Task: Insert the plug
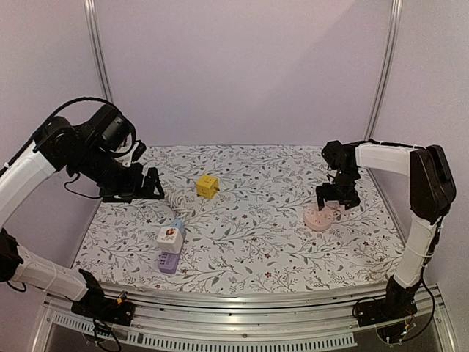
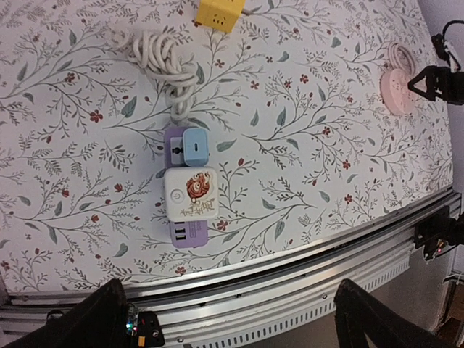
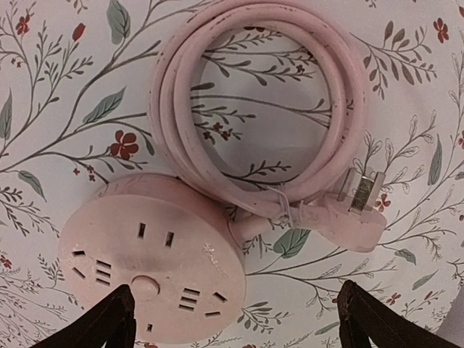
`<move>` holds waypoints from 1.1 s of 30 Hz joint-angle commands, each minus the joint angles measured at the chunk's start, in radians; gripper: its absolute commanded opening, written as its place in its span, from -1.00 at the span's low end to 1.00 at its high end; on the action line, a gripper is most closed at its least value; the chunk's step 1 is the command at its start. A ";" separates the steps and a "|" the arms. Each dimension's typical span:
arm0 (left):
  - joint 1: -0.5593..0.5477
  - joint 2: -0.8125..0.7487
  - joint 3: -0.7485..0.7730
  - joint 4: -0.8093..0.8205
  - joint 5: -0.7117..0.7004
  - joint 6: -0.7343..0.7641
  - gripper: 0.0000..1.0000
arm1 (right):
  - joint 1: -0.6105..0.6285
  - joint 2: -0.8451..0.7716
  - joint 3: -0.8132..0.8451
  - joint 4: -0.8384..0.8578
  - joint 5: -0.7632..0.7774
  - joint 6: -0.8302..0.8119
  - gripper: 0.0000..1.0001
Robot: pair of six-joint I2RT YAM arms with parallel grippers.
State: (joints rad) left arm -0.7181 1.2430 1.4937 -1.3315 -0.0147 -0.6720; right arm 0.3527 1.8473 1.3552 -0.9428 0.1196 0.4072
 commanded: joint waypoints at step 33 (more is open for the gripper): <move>-0.007 0.162 -0.056 0.063 -0.052 0.051 0.99 | 0.191 0.202 -0.017 0.135 -0.486 0.019 0.07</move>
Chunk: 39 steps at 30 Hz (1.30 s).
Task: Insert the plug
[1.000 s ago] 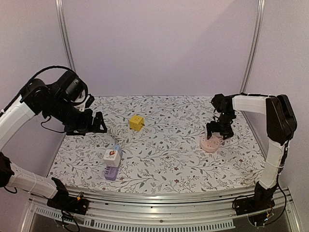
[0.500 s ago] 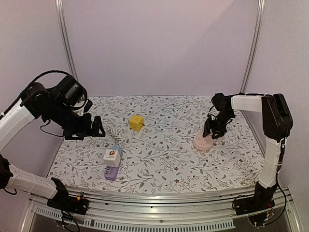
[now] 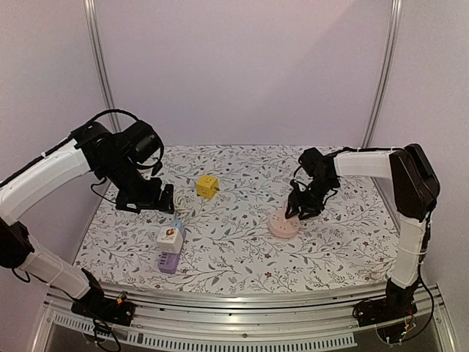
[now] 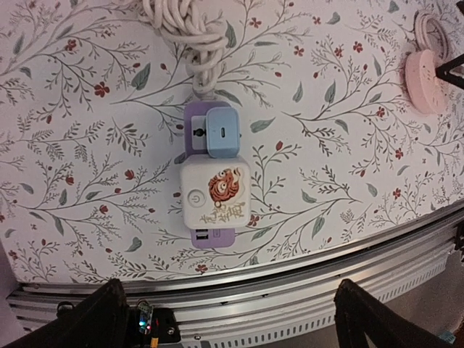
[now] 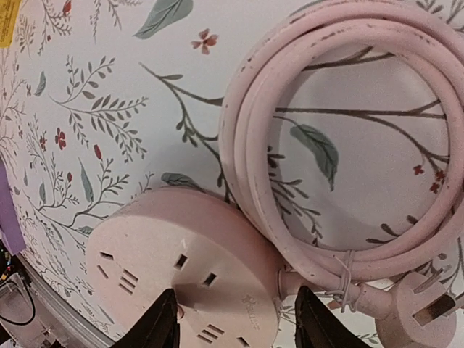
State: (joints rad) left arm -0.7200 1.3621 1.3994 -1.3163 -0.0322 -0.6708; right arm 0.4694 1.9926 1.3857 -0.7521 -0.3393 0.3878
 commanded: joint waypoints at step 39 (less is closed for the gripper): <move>0.192 0.652 0.393 0.245 0.036 0.460 0.80 | 0.180 -0.258 0.304 -0.355 0.325 0.151 0.81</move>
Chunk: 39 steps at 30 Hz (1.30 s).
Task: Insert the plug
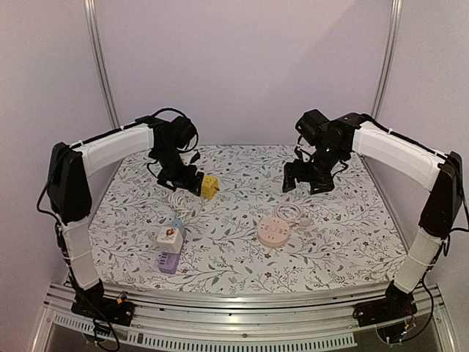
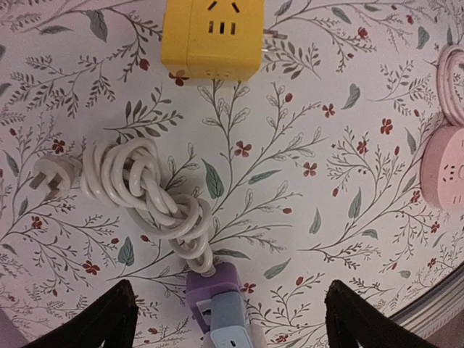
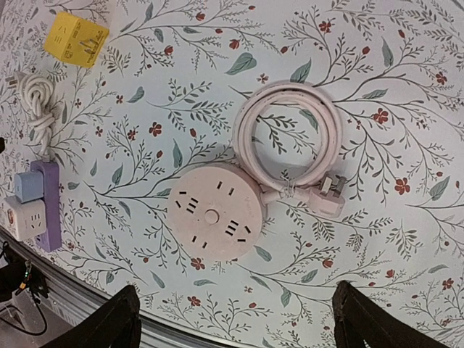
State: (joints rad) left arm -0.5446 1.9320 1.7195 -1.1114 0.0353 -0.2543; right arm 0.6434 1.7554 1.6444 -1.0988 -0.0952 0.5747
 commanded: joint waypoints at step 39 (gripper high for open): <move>0.092 0.334 0.368 0.136 0.287 0.100 -0.62 | 0.006 -0.034 0.097 -0.063 0.110 0.002 0.88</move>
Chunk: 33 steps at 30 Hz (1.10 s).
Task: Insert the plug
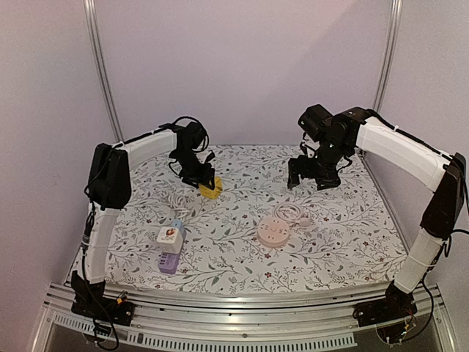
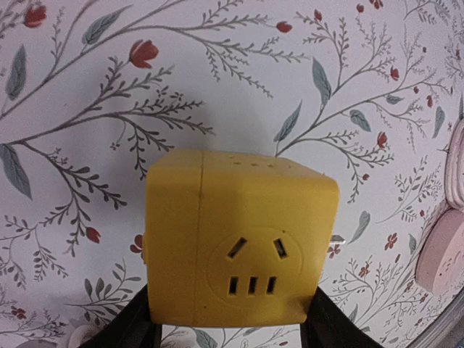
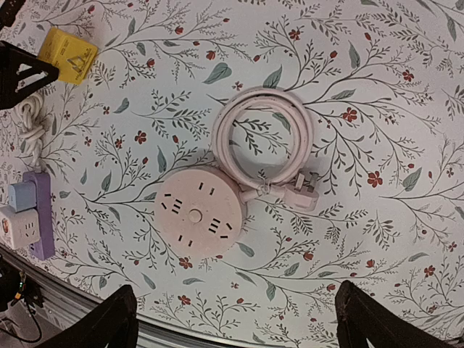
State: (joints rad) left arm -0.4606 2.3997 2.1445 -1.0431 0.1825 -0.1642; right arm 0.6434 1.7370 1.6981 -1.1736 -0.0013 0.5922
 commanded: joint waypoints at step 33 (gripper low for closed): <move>-0.174 -0.658 -0.509 0.388 0.260 -0.409 -1.00 | -0.117 0.053 0.072 0.455 -0.513 0.368 0.98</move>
State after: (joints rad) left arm -0.5900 1.7706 1.6375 -0.7006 0.5102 -0.4881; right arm 0.5289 1.8019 1.7790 -0.7273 -0.4297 0.9279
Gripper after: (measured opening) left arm 0.607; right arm 0.988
